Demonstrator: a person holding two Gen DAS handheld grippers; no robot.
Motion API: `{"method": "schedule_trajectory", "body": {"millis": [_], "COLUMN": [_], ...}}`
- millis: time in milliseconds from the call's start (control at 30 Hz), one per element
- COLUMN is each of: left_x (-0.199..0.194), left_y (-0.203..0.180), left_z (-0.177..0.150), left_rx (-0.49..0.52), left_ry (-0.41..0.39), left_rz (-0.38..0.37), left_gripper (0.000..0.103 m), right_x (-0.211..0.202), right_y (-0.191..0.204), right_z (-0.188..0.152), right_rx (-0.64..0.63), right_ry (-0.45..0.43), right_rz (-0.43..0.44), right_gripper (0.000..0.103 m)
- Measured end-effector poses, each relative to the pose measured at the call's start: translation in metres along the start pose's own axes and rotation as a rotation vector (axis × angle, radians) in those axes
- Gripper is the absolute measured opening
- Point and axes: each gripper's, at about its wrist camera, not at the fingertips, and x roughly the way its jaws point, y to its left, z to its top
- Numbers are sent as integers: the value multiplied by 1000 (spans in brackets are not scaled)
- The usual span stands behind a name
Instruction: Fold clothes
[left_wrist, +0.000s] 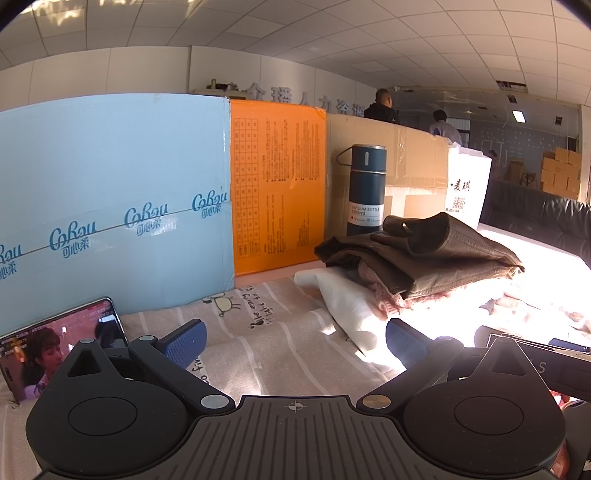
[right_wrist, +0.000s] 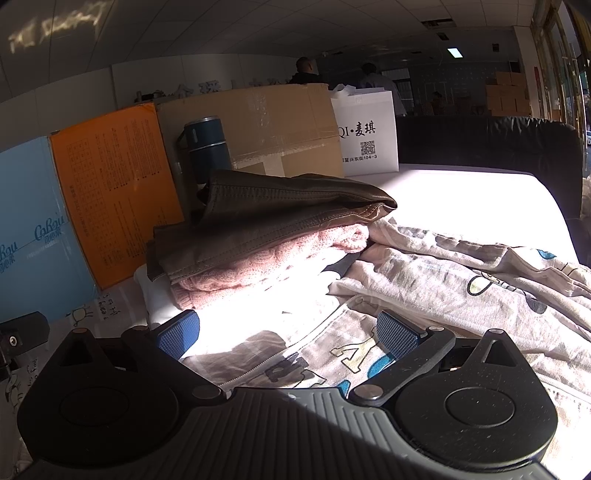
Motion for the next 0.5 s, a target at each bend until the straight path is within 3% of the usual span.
{"method": "schedule_trajectory", "body": {"millis": [500], "left_x": [-1], "left_y": [0], "left_z": [0], "left_rx": [0], "left_ry": [-1], "left_rz": [0], "left_gripper": [103], "right_x": [-1], "right_y": [0], "right_z": [0], "right_rx": [-2], "right_ry": [-2], "right_rz": [-1], "right_gripper": [103]}}
